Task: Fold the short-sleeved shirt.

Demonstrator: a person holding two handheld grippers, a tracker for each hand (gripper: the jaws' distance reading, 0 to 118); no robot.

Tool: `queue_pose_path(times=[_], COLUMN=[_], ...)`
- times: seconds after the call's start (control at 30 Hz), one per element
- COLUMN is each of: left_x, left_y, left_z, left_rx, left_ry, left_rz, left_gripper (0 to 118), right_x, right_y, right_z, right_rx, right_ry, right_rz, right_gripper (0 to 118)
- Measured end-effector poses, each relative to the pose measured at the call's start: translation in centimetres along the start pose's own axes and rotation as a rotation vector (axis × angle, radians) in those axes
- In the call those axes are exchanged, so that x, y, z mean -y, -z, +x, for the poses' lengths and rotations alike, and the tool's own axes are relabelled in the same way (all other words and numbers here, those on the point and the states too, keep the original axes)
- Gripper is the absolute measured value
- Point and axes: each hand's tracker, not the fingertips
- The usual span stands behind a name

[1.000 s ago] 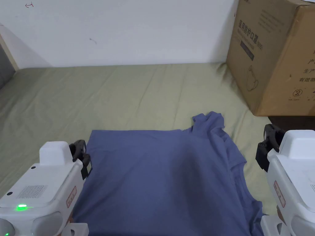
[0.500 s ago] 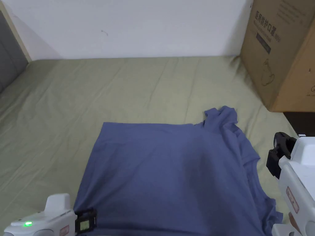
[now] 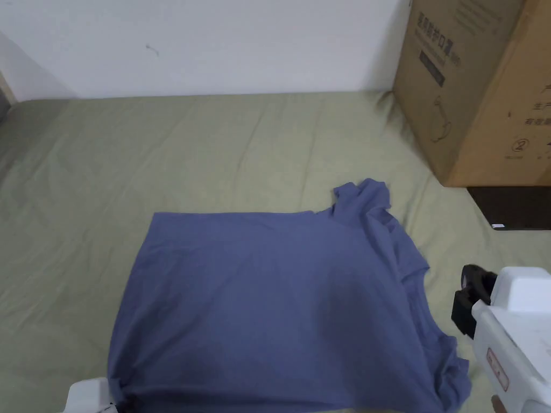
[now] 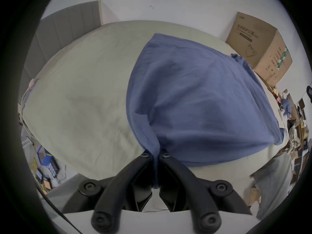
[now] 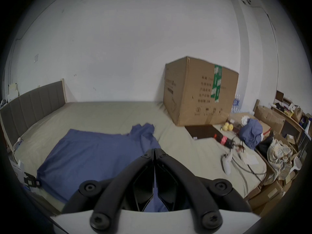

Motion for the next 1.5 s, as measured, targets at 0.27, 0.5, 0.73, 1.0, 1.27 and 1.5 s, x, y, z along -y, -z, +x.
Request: queue_pose_path(times=[0.27,0.5,0.73,1.0,1.27,1.5], left_x=[-1.8,-2.3,-2.6,-8.2,-16.9,-21.8], left_y=[-2.8,-3.2,-3.3,-4.2,-1.6,6.7], left_z=[0.5,0.7,0.5,0.4,1.0,1.6], left_rx=[0.015,0.008,0.008,0.029,-0.008,-0.061], left_ry=[0.03,0.031,0.003,-0.053,-0.061,-0.019], left_rz=[0.08,0.092,0.098,0.202,0.25,0.107], left_gripper=[3,3,3,3,3,3], right_x=[9.6,13.7,11.7,3.8,-0.9,-0.7], right_y=[4.7,7.0,5.8,6.0,13.3,22.1], right_z=[2.2,2.6,2.0,2.8,1.6,0.4], right_rx=[-0.02,-0.001,-0.049,-0.076,-0.071,-0.031], right_ry=[0.025,0.039,0.074,0.127,0.132,0.158], right_rz=[-0.416,-0.564,-0.486,-0.297,-0.268,-0.383], right_gripper=[97,49,4,4,4,4])
